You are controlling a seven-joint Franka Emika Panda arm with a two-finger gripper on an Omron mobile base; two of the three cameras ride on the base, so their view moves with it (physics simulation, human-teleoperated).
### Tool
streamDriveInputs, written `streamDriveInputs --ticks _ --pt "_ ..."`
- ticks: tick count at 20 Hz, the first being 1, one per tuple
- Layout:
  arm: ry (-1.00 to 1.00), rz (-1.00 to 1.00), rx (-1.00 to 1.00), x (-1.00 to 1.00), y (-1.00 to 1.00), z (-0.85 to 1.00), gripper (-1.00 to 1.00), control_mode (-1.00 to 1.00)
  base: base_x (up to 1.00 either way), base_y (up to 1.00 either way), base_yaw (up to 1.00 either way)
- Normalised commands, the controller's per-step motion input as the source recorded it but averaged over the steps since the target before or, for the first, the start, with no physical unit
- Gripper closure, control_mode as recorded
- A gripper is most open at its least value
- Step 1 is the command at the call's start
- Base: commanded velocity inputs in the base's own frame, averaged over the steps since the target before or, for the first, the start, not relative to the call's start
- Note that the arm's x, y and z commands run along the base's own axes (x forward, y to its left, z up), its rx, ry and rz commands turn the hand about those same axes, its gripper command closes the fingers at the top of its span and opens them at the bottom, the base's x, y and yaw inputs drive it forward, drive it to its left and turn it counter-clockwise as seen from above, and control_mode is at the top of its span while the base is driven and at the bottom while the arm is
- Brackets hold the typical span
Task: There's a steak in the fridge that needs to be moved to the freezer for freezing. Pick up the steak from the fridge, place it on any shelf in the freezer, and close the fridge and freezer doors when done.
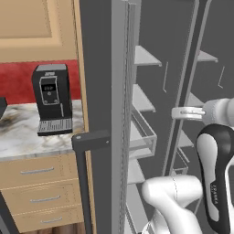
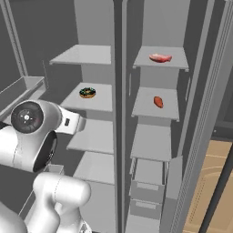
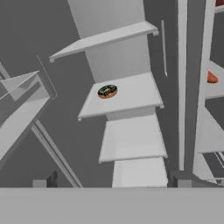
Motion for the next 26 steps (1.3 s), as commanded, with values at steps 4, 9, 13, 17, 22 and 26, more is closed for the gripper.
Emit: streamDriveInputs --ticks 4,9,13,17,22,26 --pt "0.00 0.00 0.03 0.00 -0.01 0.00 -1.00 1.00 -0.05 0.01 0.00" --pt "0.00 0.00 0.00 0.00 0.00 0.00 -1.00 1.00 -0.21 0.04 0.00" --pt "0.00 0.00 0.00 0.00 0.00 0.00 -1.00 1.00 -0.24 -0.64 -0.03" --pt "0.00 0.00 0.00 0.00 0.00 0.00 -1.00 1.00 -0.06 -0.32 -0.10" --pt "0.00 0.00 0.00 0.00 0.00 0.00 -1.00 1.00 -0.16 0.40 -0.05" --pt "0.00 0.00 0.00 0.00 0.00 0.00 -1.00 1.00 -0.51 0.06 -0.05"
